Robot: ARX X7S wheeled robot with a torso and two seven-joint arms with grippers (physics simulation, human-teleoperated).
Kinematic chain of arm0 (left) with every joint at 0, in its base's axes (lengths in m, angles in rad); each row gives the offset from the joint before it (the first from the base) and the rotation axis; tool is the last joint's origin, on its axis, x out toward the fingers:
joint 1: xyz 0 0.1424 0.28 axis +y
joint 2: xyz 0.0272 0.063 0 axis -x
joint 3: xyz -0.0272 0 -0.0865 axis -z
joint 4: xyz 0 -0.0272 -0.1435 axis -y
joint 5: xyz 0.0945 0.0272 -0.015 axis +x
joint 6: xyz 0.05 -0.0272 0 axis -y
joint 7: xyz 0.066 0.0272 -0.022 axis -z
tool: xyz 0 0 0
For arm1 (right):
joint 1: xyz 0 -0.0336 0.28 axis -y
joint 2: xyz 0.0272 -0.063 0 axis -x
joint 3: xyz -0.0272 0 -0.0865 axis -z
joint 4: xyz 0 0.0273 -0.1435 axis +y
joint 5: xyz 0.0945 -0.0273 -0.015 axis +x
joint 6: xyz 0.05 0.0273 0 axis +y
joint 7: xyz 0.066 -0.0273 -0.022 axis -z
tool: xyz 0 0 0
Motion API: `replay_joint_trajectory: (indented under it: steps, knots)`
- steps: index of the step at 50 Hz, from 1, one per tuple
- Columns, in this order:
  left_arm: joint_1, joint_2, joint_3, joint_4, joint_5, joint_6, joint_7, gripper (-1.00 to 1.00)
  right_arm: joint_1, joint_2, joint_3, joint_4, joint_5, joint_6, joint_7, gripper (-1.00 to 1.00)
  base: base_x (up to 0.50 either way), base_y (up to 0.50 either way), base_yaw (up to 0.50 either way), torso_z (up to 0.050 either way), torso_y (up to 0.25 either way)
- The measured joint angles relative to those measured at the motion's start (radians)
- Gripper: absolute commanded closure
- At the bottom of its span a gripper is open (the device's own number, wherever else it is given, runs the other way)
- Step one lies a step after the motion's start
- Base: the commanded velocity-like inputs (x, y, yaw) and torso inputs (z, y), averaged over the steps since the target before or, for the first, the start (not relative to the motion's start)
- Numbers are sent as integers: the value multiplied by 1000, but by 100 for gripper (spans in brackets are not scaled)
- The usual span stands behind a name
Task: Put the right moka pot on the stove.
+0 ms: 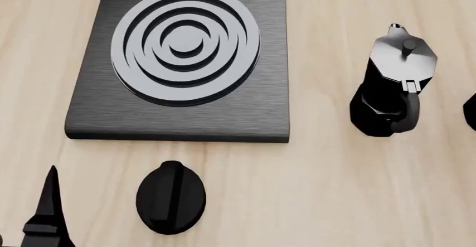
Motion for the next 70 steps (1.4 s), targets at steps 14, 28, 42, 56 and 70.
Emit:
replay_joint_trajectory:
  steps: [14, 28, 42, 56, 70]
  knots:
    - [25, 2, 19, -31, 36, 52, 11, -100, 40, -16, -35, 66, -33, -20, -23, -100, 0, 0, 0, 0, 0]
    - [42, 3, 34, -51, 61, 87, 17, -100, 99, -26, -69, 113, -58, -26, -40, -100, 0, 0, 0, 0, 0]
    - [43, 2, 40, -55, 68, 93, 14, -100, 164, -49, -113, 192, -97, -50, -68, -100, 0, 0, 0, 0, 0]
    - [44, 1, 45, -57, 73, 101, 13, -100, 220, -74, -150, 273, -133, -77, -95, -100, 0, 0, 0, 0, 0]
    - [44, -1, 49, -59, 77, 108, 11, -100, 244, -87, -164, 305, -124, -100, -106, 100, 1, 0, 0, 0, 0]
